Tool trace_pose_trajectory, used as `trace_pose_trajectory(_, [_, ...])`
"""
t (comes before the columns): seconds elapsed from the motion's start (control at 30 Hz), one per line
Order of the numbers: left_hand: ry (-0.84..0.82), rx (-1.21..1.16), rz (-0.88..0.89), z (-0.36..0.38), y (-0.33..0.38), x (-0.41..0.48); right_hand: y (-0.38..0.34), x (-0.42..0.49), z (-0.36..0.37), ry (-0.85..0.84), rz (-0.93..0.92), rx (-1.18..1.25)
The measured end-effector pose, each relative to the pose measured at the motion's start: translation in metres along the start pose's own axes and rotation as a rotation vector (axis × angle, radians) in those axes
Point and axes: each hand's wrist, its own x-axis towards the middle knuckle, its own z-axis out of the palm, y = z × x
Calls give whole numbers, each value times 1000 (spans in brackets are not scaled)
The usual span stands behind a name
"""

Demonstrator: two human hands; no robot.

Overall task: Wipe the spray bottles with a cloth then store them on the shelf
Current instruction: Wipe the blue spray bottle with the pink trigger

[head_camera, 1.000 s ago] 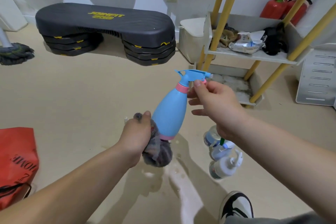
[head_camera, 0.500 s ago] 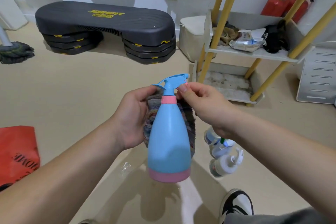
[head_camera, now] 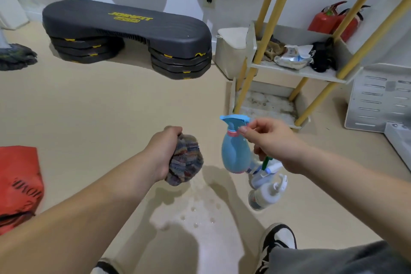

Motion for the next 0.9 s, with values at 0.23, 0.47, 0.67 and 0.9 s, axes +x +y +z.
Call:
trace_pose_trajectory(0.23, [-4,125,-10,0,-24,15,36,11,6,112,173,-51])
trace_pose_trajectory(0.47, [-29,267,-61,3,-44,38,94,50,47,207,437,146])
trace_pose_trajectory(0.67, [-9,454,-113,8,-59,66,166,69,87,415,500,183])
trace_pose_trajectory(0.9, [-36,573,-157,14,-73,85,209,79,91,406,482,59])
